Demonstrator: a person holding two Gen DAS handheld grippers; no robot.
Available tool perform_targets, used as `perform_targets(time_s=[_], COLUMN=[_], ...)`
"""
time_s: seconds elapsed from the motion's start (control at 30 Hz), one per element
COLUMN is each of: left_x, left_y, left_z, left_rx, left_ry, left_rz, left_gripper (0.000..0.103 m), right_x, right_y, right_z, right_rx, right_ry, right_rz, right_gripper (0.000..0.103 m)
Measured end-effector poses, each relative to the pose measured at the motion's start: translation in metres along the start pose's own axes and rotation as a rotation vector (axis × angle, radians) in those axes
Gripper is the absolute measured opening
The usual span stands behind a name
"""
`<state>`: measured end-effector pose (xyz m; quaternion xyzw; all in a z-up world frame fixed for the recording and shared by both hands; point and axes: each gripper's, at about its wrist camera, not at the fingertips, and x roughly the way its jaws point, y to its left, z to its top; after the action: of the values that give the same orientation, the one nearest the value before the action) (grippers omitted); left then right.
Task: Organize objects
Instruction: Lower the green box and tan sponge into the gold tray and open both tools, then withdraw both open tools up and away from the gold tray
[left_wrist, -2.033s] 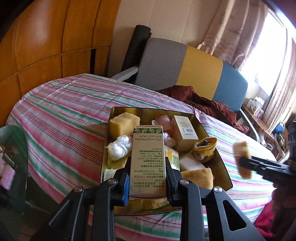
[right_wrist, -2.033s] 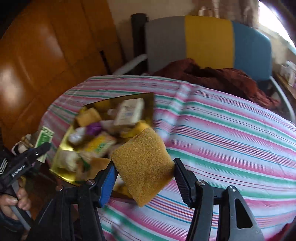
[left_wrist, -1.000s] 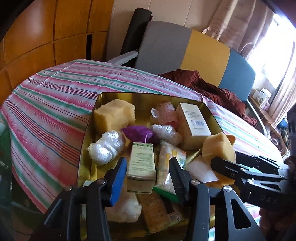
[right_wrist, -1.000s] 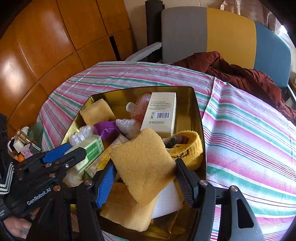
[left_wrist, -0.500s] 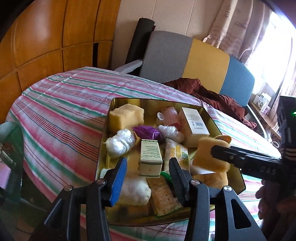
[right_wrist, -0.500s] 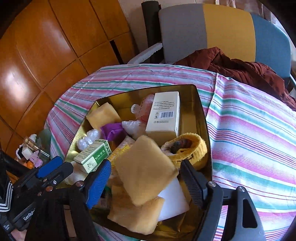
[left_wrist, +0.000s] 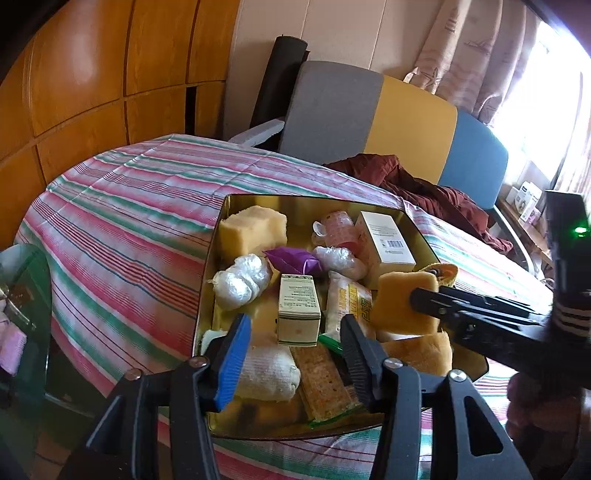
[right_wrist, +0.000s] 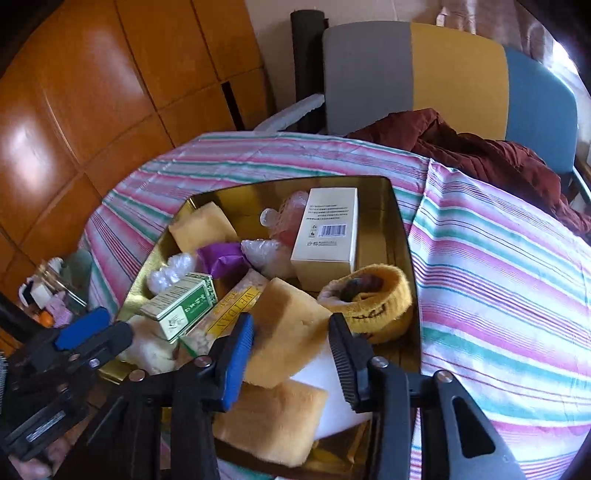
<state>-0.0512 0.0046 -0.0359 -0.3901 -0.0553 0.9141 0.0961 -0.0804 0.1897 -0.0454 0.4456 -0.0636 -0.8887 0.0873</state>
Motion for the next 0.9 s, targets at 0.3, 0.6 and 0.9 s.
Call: perform_targets(time_s=[0.3,0.6,0.9], left_x=[-0.013,-0.024,-0.032], left_y=[-0.005,-0.012,-0.018], left_z=[-0.002,-0.006,-0.014], left_rx=[0.026,0.054,0.073], left_ry=[-0.029,-0.057,-0.064], left_rz=[0.044,0.068,0.078], left_gripper=[0.062,0.07,0.077], right_x=[0.011,-0.012,-0.036], right_y=[-0.007,0.002,0.008], right_z=[0.002,-0.006,-0.019], right_rx=[0.025,0.011,-0.009], right_ry=[0.003,-0.034,-0.082], right_rz=[0.011,-0.028,-0.084], right_gripper=[0.041,0.045,0.048])
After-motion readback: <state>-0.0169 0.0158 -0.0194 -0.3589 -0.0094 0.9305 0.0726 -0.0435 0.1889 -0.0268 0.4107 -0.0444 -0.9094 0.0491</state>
